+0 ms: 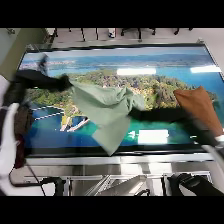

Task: Fold the shirts.

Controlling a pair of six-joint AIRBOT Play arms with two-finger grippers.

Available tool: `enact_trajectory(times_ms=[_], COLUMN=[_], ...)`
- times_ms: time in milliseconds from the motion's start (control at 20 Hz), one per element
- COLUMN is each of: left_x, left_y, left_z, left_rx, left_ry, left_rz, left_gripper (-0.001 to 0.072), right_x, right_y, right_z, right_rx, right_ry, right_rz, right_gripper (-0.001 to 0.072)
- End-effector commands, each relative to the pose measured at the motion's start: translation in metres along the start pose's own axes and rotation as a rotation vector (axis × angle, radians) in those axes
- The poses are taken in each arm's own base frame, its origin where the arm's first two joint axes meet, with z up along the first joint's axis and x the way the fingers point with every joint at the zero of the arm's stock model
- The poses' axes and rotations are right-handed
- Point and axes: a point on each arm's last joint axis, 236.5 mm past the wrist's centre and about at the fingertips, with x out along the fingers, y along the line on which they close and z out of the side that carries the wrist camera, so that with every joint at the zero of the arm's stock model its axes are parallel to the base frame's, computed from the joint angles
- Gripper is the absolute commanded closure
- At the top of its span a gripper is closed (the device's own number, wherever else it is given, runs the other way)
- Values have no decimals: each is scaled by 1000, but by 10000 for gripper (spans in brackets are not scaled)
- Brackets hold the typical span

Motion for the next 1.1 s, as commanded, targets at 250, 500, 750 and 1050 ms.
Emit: enact_trajectory(times_ms=[250, 500, 750, 1050], left_x=[-461, -546, -471, -214], left_y=[-246, -268, -206, -102], left_z=[-2, -53, -6, 36], left_rx=[444, 548, 423, 248], left_ry=[-1089, -1301, -1014, -388], left_rz=[-159, 65, 142, -36], left_gripper=[688, 688, 688, 688], right_x=[-390, -445, -398, -220], right_y=[259, 315, 271, 115], right_z=[73, 42, 99, 182], right_rx=[-791, -936, -826, -488], right_ry=[-859, -1027, -885, -446], right_rz=[95, 136, 96, 44], right_gripper=[697, 697, 697, 697])
